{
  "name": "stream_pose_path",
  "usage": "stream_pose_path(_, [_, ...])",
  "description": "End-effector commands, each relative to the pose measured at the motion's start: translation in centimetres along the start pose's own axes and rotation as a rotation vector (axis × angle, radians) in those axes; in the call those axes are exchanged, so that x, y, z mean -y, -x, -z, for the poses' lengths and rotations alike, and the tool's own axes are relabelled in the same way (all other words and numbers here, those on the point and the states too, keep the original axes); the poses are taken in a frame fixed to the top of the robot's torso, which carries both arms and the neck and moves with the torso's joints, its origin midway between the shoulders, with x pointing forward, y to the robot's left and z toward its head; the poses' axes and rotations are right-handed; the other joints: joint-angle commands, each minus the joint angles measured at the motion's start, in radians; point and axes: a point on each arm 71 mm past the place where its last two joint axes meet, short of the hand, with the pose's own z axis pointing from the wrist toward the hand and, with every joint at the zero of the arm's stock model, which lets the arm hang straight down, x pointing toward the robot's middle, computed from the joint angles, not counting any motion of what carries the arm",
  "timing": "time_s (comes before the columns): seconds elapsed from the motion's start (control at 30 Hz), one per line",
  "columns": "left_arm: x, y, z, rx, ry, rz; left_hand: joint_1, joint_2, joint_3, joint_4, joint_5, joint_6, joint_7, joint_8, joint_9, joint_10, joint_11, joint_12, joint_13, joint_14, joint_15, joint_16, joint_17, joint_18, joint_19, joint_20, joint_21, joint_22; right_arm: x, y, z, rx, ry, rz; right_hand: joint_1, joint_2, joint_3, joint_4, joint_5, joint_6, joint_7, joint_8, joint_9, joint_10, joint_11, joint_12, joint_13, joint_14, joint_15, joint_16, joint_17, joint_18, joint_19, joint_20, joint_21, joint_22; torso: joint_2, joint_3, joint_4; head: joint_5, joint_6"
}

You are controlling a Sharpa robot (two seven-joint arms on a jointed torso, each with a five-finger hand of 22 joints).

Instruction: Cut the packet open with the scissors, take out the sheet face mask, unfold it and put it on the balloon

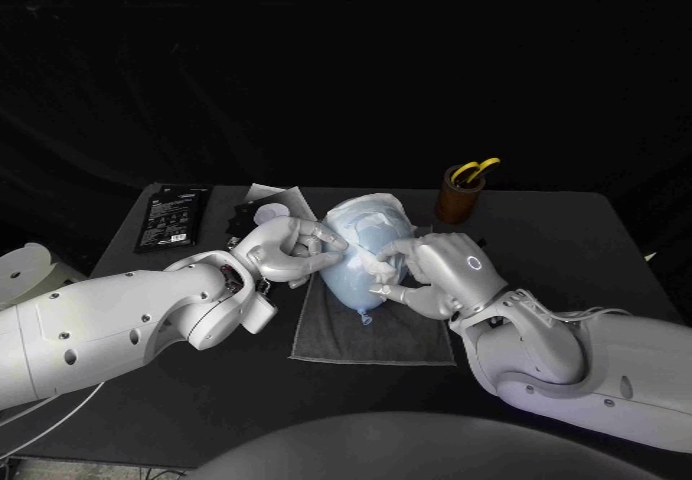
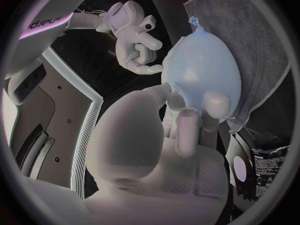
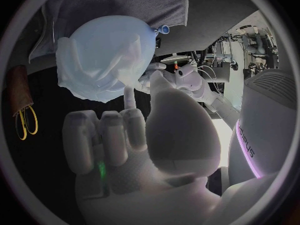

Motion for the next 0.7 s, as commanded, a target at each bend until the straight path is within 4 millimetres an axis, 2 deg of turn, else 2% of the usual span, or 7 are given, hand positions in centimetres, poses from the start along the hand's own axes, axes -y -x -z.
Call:
stream_pose_path(0.03, [0.06,-0.31,-0.07,-0.019,-0.001,0.01,-0.005,-0.005,0.004,0.0,0.002,-0.005,0.001,-0.003,-0.001,0.01,0.001,0.005,0.002,0.017,-0.001,0.004,0.039,0.001,-0.001,-0.001,0.007,0.001,0.05,-0.25,-0.16,-0.011,-0.013,0.052,0.008,0.012,-0.013,-0.001,0.0,0.018,-0.003,0.0,-0.001,0.041,0.002,0.002,0.205,0.103,0.005,0.004,0.264,-0.002,0.098,0.004,0.002,0.257,0.0,0.0004,0.0001,0.001,0.0])
stream_pose_path(0.33, [0.06,-0.3,-0.06,-0.02,0.0,0.011,-0.006,-0.005,0.004,0.0,0.002,-0.004,0.001,-0.003,-0.001,0.009,0.001,0.005,0.001,0.017,0.0,0.003,0.039,0.001,-0.001,-0.001,0.007,0.002,-0.27,-0.72,-0.44,-0.026,0.008,0.062,0.076,0.044,-0.018,-0.003,0.0,0.08,-0.024,0.021,0.0,0.049,-0.016,0.015,0.211,0.103,-0.009,0.004,0.264,-0.004,0.101,-0.006,0.011,0.26,-0.001,0.0007,-0.0009,0.002,0.0])
stream_pose_path(0.7, [0.08,-0.32,-0.06,-0.021,0.0,0.012,-0.006,-0.006,0.004,0.0,0.002,-0.004,0.002,-0.004,-0.001,0.009,0.002,0.005,0.001,0.016,0.0,0.003,0.039,0.001,-0.002,-0.001,0.007,0.001,-0.29,-1.14,-0.66,-0.024,0.018,0.109,0.164,0.071,0.012,-0.007,0.0,0.107,-0.041,0.027,-0.008,0.053,-0.032,0.02,0.213,0.103,-0.024,0.004,0.264,-0.005,0.103,-0.02,0.015,0.261,0.0,0.001,-0.0012,0.0,0.0])
